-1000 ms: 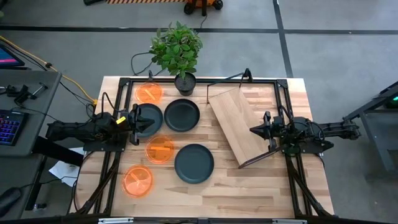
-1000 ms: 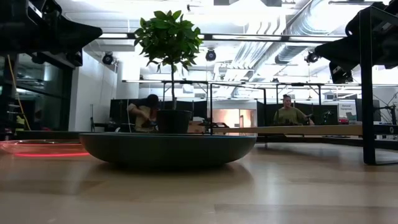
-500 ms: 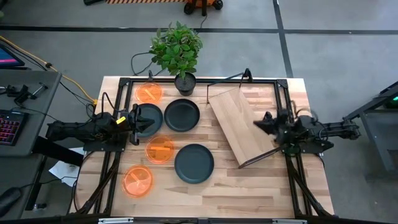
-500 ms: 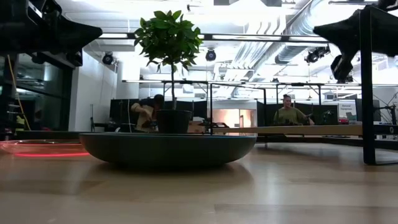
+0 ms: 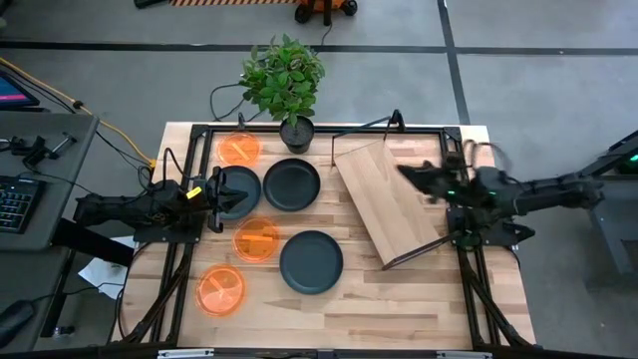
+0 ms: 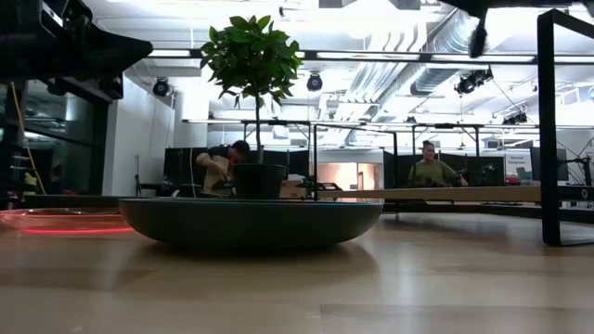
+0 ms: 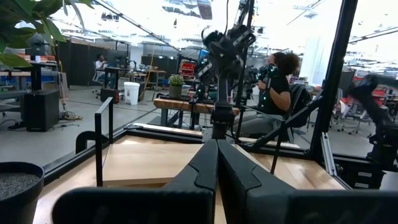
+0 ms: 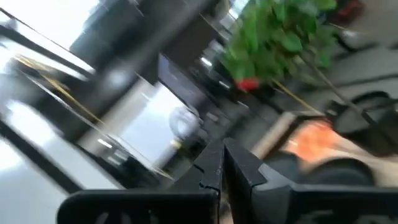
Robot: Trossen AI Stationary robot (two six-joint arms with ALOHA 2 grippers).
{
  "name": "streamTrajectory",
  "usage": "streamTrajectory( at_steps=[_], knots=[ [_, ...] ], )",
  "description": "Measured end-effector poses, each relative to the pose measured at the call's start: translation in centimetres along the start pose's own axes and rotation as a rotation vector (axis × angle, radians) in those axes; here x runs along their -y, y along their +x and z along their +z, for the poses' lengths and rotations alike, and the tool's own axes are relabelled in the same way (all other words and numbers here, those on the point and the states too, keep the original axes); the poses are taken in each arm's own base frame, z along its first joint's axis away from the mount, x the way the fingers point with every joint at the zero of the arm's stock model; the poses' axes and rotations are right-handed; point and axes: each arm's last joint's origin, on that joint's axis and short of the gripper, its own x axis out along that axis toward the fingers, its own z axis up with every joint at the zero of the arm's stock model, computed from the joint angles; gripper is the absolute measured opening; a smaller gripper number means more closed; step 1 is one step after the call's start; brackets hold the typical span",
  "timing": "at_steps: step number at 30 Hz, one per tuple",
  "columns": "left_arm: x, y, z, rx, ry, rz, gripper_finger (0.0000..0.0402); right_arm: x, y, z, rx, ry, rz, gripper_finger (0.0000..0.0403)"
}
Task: Place and stack plates onto a shelf
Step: Put the top right black plate on the shelf
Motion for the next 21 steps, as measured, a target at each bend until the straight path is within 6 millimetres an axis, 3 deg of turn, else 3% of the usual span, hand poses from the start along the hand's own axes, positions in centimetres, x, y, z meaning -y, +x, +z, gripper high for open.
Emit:
streamTrajectory(
  at_steps=[3, 6, 12, 17, 21],
  knots=[
    [0.0, 0.0, 0.0, -0.001, 0.000, 0.000, 0.0000, -0.8, 4.3, -1.3, -0.101, -0.032, -0.177, 0.0002],
    [0.0, 0.0, 0.0, 0.000, 0.000, 0.000, 0.0000, -0.3, 8.3, -3.3, -0.197, -0.028, -0.339, 0.0015],
    [0.0, 0.0, 0.0, -0.001, 0.000, 0.000, 0.0000, 0.9, 16.1, -7.1, -0.354, 0.067, -0.437, 0.0082],
    [0.0, 0.0, 0.0, -0.001, 0.000, 0.000, 0.0000, 2.4, 21.3, -10.0, -0.527, 0.127, -0.589, 0.0159],
    [0.0, 0.0, 0.0, -0.001, 0.000, 0.000, 0.0000, 4.7, 24.3, -11.8, -0.617, 0.131, -0.802, 0.0191]
  ],
)
